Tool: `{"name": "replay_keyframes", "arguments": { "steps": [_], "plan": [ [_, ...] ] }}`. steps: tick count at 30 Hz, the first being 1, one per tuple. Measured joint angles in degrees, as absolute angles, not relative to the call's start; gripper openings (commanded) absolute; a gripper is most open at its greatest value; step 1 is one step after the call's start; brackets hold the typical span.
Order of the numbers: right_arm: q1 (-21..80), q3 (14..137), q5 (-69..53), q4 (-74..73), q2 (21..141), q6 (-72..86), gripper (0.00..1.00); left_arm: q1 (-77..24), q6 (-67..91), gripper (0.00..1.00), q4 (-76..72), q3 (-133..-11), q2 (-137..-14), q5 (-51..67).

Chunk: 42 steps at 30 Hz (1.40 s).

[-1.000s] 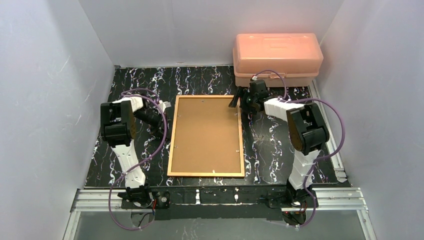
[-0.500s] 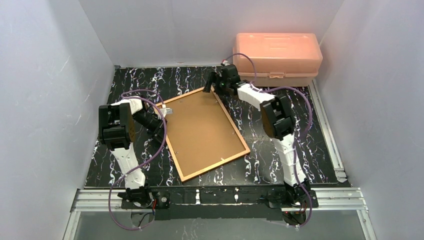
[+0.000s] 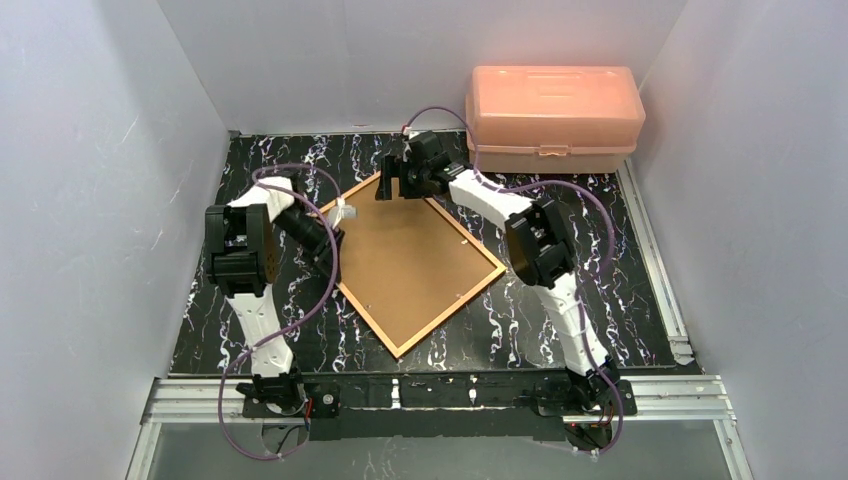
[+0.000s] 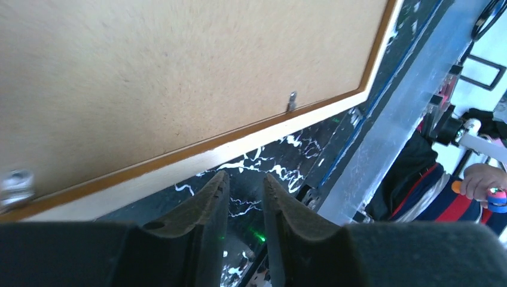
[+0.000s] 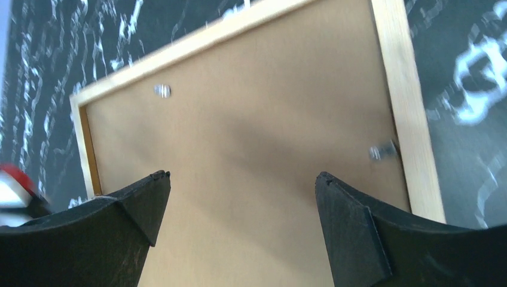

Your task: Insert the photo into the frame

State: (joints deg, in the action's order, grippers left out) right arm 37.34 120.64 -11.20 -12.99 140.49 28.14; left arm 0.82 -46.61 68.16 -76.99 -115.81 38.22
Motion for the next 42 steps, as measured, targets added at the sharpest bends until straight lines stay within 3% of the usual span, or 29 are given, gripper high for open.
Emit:
{"name": "replay_keyframes", "arguments": {
  "steps": [7, 12, 21, 32, 42],
  "plan": [
    [37.2, 100.5, -5.6, -14.8, 118.0, 25.1, 0.99, 3.6, -44.5, 0.3, 77.2, -100.8, -116.7, 41.8],
    [36.3, 79.9, -5.8, -11.8, 97.4, 27.2, 0.99, 7.9, -33.8, 0.28, 69.6, -115.5, -121.8, 38.8],
    [35.9, 51.7, -11.3, -13.0, 82.5, 35.2, 0.99, 10.3, -22.5, 0.26, 56.5, -125.3, -138.8, 28.9],
    [31.8, 43.2, -19.3, -11.5, 80.7, 39.6, 0.99, 10.4, -18.5, 0.13, 54.3, -124.6, -142.2, 31.9],
    [24.3, 43.9, -21.5, -11.0, 83.4, 37.1, 0.99, 11.4, -24.5, 0.1, 56.0, -107.8, -134.1, 36.9]
  ]
}}
